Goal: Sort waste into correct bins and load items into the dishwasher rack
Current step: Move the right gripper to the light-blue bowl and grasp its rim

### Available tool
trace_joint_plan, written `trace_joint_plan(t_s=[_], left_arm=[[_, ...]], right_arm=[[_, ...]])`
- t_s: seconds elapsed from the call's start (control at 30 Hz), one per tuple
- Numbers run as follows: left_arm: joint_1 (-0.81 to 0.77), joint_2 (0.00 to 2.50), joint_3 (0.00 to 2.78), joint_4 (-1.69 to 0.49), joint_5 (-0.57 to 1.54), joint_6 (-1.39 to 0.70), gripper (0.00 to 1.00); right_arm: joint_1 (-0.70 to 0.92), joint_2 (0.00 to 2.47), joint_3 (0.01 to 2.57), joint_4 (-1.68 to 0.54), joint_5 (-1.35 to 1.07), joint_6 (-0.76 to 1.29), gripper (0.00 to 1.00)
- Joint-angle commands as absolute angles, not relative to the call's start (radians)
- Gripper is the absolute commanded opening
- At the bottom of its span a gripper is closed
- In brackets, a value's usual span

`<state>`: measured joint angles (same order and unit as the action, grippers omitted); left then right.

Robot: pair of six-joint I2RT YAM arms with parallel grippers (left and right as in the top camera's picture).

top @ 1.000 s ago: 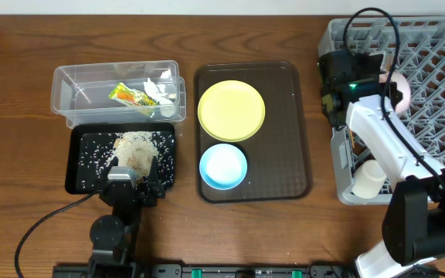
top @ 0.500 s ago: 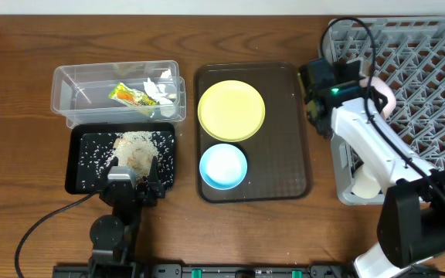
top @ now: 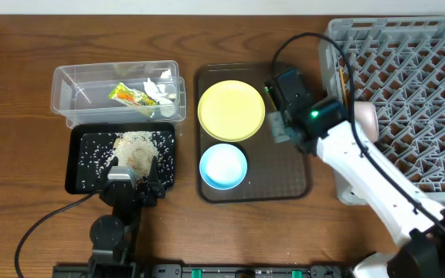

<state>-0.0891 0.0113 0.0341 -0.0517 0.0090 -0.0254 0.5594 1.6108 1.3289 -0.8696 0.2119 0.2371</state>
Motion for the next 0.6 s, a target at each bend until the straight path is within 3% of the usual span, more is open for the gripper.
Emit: trace_joint_plan(t_s=[0.0, 0.33, 0.4, 0.57], left_arm=[[-0.09, 0.005, 0.004, -0.069, 0.007, -0.019, 0.89], [-0.09, 0.005, 0.004, -0.069, 0.007, -0.019, 0.89], [-0.09, 0.005, 0.004, -0.069, 0.007, -0.019, 0.89], [-0.09, 0.005, 0.004, -0.069, 0.007, -0.019, 0.89]], right_arm=[[0.632, 1.646, 1.319, -0.843, -0.204, 0.344, 0.4], [0.776, 1.888, 1.313, -0.838, -0.029, 0.543, 0.4], [0.769, 1.914, 1.313, -0.842, 0.003, 0.558, 0.3], [0.76, 1.901, 1.315, -0.806, -0.027, 0.407, 0.3]])
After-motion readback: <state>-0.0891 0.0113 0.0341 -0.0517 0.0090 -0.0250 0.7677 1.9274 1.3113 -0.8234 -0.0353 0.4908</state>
